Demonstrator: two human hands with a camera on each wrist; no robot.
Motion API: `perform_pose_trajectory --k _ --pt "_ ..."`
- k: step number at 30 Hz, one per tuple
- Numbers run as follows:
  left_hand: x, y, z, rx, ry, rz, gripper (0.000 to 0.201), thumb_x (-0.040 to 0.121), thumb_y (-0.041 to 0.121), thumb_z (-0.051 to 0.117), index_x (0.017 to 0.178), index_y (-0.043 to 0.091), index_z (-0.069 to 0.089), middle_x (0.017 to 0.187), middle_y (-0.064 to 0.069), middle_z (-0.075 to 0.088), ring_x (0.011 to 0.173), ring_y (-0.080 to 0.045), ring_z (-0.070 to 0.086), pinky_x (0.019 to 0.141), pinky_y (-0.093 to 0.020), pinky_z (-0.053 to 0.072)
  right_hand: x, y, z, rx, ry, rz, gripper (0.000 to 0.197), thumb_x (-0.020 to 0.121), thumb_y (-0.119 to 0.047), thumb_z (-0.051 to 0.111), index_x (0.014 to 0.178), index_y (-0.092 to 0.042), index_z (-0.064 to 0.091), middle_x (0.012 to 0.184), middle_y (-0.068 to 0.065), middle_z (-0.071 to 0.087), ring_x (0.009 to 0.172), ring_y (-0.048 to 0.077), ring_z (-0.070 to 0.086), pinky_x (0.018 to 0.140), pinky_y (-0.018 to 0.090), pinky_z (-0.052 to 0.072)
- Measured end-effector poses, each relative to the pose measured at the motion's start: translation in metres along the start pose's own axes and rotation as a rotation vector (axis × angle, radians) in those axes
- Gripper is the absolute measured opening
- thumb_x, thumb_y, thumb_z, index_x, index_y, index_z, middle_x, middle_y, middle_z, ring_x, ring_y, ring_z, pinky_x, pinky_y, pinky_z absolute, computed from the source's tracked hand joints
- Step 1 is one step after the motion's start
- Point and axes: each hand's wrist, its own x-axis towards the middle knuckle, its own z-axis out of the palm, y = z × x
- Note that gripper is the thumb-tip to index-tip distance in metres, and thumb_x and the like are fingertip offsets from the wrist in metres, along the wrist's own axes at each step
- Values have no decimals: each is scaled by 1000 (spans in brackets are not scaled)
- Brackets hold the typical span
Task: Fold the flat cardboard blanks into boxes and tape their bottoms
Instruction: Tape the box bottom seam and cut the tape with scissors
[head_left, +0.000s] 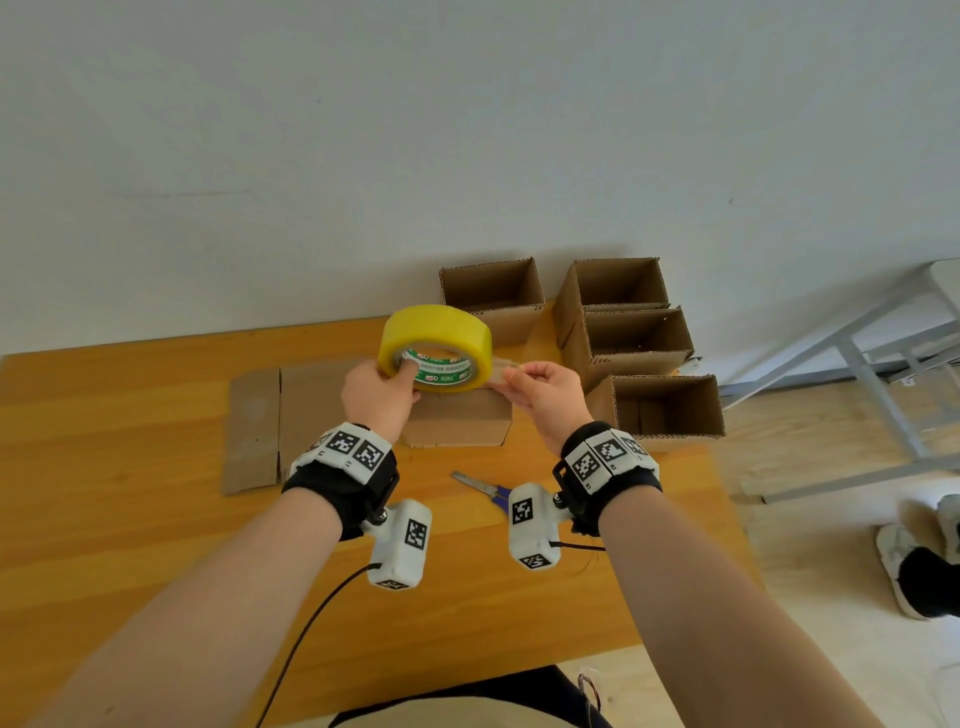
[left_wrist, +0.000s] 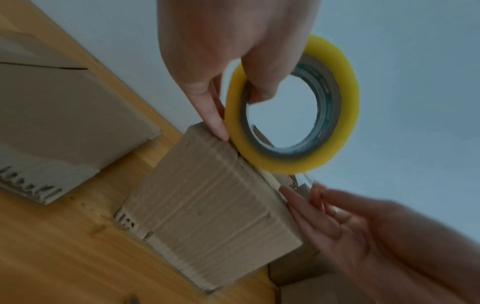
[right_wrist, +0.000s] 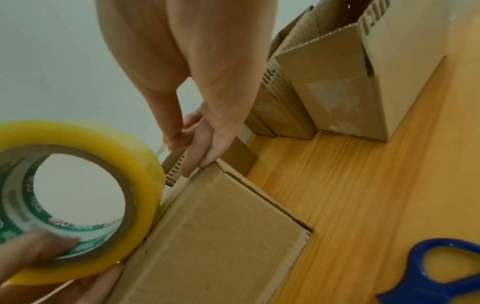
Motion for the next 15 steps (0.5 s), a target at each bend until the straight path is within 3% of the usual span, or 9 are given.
perform_pose_trajectory --k 2,6,10,13,15 --pt "3 2 -3 -15 -54 -20 10 91 15 57 88 5 58 105 -19 65 86 -30 65 83 -48 55 -1 0 1 24 27 8 19 84 2 66 98 -2 54 113 32 60 100 36 66 89 37 55" --pt "3 6 -4 -86 -81 -17 14 96 16 49 109 11 49 121 -17 56 104 -35 60 78 -41 55 2 -3 -2 123 76 50 50 80 3 70 119 -6 39 111 23 60 93 30 68 86 34 55" --pt "1 11 -5 -164 -57 -36 20 99 14 43 119 15 41 115 -11 51 96 -31 59 79 -42 55 2 -5 -9 72 17 47 35 84 -1 66 117 0 53 107 21 66 92 25 69 83 28 56" --pt "1 11 -5 -168 -73 -57 13 98 13 45 110 14 41 118 -13 53 100 -32 59 78 -40 54 2 -3 -8 52 38 48 9 88 -2 62 96 -1 63 108 25 66 89 25 69 83 29 56" --pt "0 10 -4 -143 -88 -68 10 96 11 48 105 8 47 117 -16 56 100 -32 60 79 -37 53 3 -2 -5 75 73 61 3 90 -1 59 87 -2 61 109 26 64 86 25 69 80 28 56"
